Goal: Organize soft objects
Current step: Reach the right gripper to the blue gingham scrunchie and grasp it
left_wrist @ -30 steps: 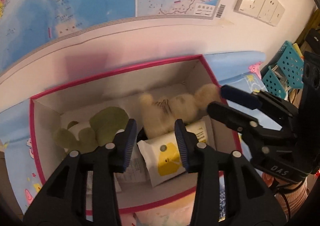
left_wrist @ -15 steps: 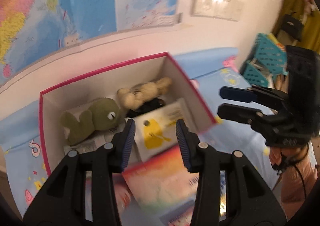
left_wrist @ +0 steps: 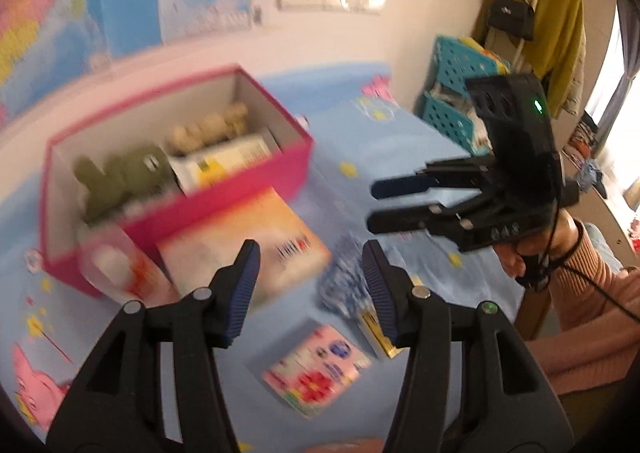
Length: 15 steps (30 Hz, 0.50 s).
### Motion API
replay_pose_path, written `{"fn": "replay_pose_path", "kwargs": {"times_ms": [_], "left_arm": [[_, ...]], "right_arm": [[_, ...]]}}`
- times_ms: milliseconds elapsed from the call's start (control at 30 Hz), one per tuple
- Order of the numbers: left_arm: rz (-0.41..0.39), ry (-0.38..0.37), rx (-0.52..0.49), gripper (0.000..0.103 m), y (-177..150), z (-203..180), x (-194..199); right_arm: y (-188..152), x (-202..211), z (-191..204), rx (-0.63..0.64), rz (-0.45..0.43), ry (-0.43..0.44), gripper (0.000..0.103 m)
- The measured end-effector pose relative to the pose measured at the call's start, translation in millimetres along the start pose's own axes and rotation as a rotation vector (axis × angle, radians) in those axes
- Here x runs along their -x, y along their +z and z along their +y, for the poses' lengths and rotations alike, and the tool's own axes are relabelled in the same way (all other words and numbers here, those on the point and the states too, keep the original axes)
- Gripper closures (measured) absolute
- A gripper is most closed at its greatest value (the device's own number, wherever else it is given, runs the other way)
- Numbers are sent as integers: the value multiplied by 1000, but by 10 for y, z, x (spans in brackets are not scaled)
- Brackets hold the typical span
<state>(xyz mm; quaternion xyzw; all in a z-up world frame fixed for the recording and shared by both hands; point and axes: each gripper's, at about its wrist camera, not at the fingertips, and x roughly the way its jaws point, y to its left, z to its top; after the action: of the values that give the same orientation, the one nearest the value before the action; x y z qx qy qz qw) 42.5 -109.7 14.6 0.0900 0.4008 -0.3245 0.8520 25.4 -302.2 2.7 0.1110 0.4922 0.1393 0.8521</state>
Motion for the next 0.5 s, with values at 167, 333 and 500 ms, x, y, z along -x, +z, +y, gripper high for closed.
{"fn": "replay_pose_path", "kwargs": {"times_ms": [167,333,500], "left_arm": [[88,-44,62,48,-240,-47,-275],[124,-59,93,48,-324,-107,-450],[153,-62,130,48,-366,-87,-567]], "right_arm": [[-211,-185,-99,-34,79,-16,49],[-315,-363,-133,-44,122,-17,49],[-343,-440,-135,-47,128,-18,49]]}}
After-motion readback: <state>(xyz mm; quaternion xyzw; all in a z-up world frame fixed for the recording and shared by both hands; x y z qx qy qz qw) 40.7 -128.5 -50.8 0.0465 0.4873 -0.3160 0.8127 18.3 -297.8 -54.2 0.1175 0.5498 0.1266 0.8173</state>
